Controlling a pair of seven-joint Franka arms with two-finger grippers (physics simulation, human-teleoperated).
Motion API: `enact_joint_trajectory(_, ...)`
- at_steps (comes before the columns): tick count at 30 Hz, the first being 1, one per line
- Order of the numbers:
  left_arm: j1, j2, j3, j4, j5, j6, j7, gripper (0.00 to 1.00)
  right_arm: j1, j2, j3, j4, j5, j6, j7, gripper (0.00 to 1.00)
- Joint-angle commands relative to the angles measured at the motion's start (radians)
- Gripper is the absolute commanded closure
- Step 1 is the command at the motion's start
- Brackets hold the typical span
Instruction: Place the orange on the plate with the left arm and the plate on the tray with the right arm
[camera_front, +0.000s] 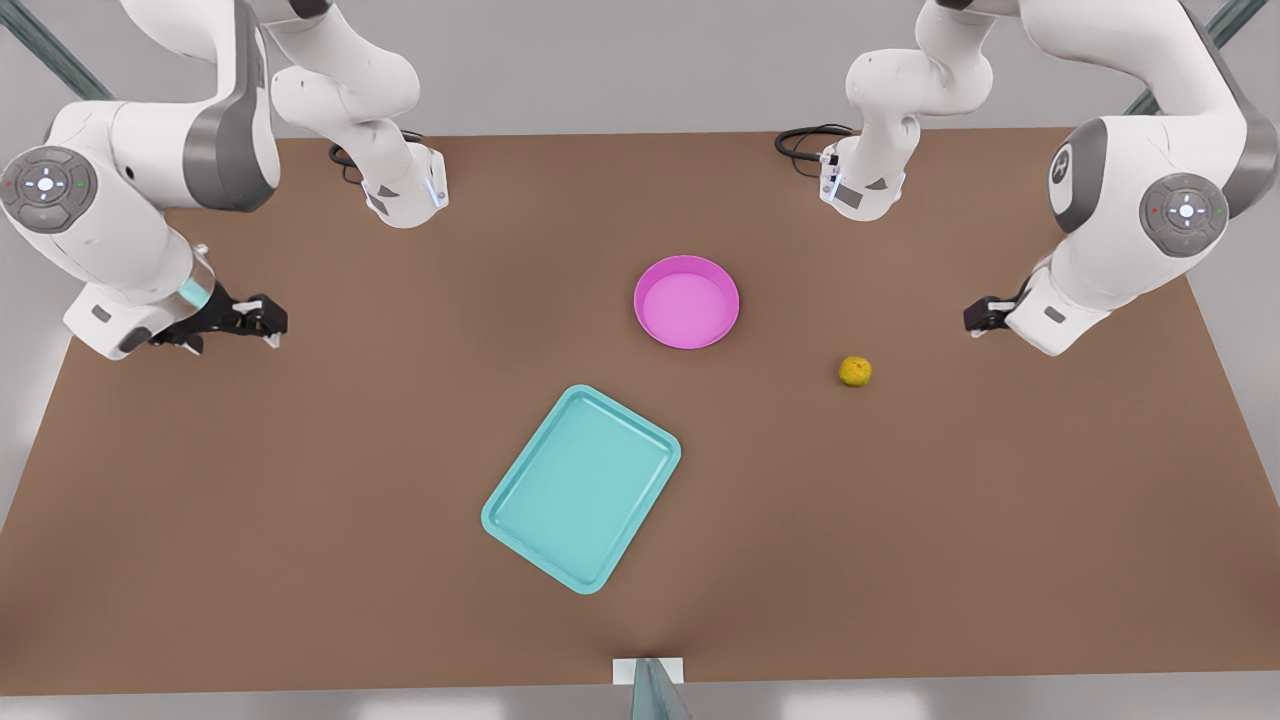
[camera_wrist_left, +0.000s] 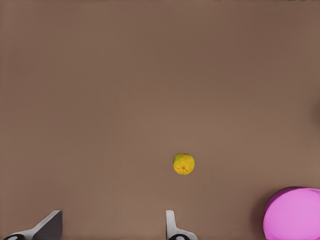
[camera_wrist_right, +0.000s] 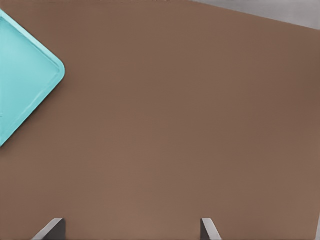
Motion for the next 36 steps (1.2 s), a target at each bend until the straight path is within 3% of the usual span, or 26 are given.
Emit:
enact_joint_trajectory(1,-0.002,0.0,0.0,0.0,0.001,0.005,-0.039,0.0,-0.003,-0.001,-0.001,0.0,0.0,0.038,-0.022,0.0)
enact_joint_trajectory(3,-0.004,0.014,0.0,-0.017,-0.001,0.007,-0.039,0.0,-0.003,-0.001,-0.001,0.0,0.0,0.038,-0.022,0.0)
enact_joint_trajectory(4,-0.007,0.061,0.001,-0.127,-0.027,0.051,-0.04,0.0,-0.003,-0.001,-0.001,0.0,0.002,0.036,-0.022,0.0)
enact_joint_trajectory(7,-0.047,0.124,0.006,-0.574,-0.041,0.573,-0.048,0.0,0.015,0.053,-0.001,0.036,0.007,-0.016,-0.019,0.0)
enact_joint_trajectory(11,-0.047,0.164,0.009,-0.738,-0.042,0.851,-0.05,0.0,0.015,0.064,-0.001,0.036,0.007,-0.017,-0.019,0.0)
enact_joint_trajectory(21,-0.067,0.178,0.007,-0.761,-0.091,0.779,0.127,0.0,-0.005,0.076,-0.01,0.086,-0.013,-0.057,-0.024,0.0)
enact_joint_trajectory(36,-0.091,0.281,0.007,-0.759,-0.091,0.883,0.112,0.0,-0.005,0.076,-0.025,0.094,-0.016,-0.056,-0.024,0.0)
